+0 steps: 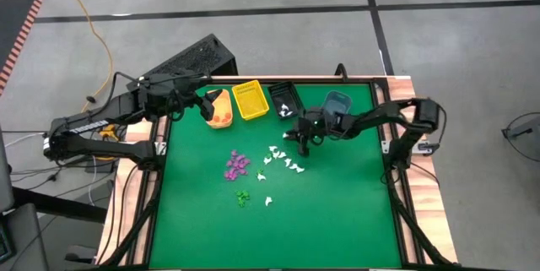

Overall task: Sort Halloween decoration
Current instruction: Put the white ghost toy into the black bin

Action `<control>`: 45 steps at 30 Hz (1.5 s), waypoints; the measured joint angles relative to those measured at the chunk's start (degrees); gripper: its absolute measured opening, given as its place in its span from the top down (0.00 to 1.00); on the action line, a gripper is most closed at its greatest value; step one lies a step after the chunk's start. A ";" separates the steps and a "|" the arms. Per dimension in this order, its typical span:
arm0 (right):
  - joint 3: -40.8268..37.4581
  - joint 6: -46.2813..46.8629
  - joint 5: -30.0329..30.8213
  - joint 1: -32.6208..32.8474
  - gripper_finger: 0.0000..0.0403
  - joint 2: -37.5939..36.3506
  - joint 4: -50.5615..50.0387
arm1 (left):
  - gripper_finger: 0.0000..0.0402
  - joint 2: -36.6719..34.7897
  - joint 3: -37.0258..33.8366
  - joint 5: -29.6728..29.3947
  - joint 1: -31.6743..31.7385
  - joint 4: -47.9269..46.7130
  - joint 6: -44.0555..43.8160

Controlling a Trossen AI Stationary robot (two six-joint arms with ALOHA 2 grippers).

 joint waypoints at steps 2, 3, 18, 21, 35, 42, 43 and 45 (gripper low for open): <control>0.00 0.04 2.60 -0.36 0.84 -2.46 -0.51 | 0.42 0.00 0.00 0.01 0.01 0.35 0.00; 0.02 0.27 4.48 -0.59 0.84 -3.77 -0.40 | 0.42 0.00 0.00 0.00 0.01 0.48 0.00; 12.64 1.37 19.66 -10.56 0.84 -2.74 -8.78 | 0.42 0.00 0.00 -0.02 -0.01 0.61 -0.07; 14.43 1.31 19.61 -11.15 0.84 -0.46 -9.42 | 0.42 0.00 0.00 0.00 -0.01 0.59 -0.09; 15.41 0.39 18.83 -10.54 0.68 1.03 -13.40 | 0.42 0.00 0.00 0.02 -0.01 -0.09 -0.22; 15.39 1.71 10.64 -8.50 0.61 -6.71 -17.20 | 0.42 0.00 0.00 1.56 -0.01 -0.07 -0.20; 15.39 1.75 10.43 -7.79 0.61 -8.97 -19.08 | 0.42 0.02 0.00 1.64 -0.01 -0.05 -0.20; 15.39 1.77 10.39 -6.22 0.61 -14.06 -24.25 | 0.42 0.02 0.00 1.82 -0.01 -0.05 -0.22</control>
